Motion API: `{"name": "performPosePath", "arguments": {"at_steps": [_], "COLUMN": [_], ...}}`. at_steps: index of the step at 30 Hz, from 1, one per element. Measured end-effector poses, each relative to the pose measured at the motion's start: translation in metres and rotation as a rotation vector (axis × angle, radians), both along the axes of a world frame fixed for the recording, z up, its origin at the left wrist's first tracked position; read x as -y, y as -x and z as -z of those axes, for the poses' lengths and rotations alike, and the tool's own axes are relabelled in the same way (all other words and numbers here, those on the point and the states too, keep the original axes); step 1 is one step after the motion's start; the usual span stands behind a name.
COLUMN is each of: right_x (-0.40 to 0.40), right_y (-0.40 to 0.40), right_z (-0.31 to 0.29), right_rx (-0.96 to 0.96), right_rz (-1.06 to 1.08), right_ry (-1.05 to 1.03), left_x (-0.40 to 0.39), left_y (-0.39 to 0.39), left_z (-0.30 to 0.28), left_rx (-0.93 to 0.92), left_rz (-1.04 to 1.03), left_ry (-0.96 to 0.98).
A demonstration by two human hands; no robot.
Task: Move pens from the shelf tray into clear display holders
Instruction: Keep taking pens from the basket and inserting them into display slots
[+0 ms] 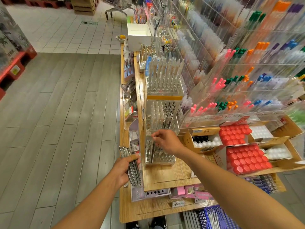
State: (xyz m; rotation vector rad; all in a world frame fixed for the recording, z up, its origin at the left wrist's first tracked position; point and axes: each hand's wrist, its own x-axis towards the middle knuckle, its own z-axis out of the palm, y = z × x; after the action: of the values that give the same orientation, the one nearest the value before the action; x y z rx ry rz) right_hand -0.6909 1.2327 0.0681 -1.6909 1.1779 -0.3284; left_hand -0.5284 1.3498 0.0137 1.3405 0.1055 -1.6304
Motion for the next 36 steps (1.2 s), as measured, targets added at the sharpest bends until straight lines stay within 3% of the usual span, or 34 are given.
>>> {"name": "performPosePath", "arguments": {"at_steps": [6, 12, 17, 21, 36], "right_x": [-0.01, -0.014, -0.017, -0.017, -0.018], "right_y": [-0.001, -0.002, -0.003, -0.001, -0.011], "right_z": [0.021, 0.036, 0.042, 0.046, 0.048], "right_rx": [-0.128, -0.239, -0.293, -0.294, -0.46], "right_rz": [-0.173, -0.212, -0.424, -0.435, -0.343], "right_ry": [0.322, 0.422, 0.59, 0.699, 0.691], "left_x": [0.001, -0.001, -0.001, -0.002, -0.001], "left_y": [-0.004, -0.005, -0.008, -0.009, -0.007], "left_z": [0.007, 0.007, 0.009, 0.009, 0.006], "left_rx": [0.002, 0.01, 0.01, 0.011, 0.001], "left_rz": [-0.041, -0.048, -0.06, -0.061, 0.102], "left_ry": [-0.008, -0.02, -0.029, -0.025, 0.014]}}
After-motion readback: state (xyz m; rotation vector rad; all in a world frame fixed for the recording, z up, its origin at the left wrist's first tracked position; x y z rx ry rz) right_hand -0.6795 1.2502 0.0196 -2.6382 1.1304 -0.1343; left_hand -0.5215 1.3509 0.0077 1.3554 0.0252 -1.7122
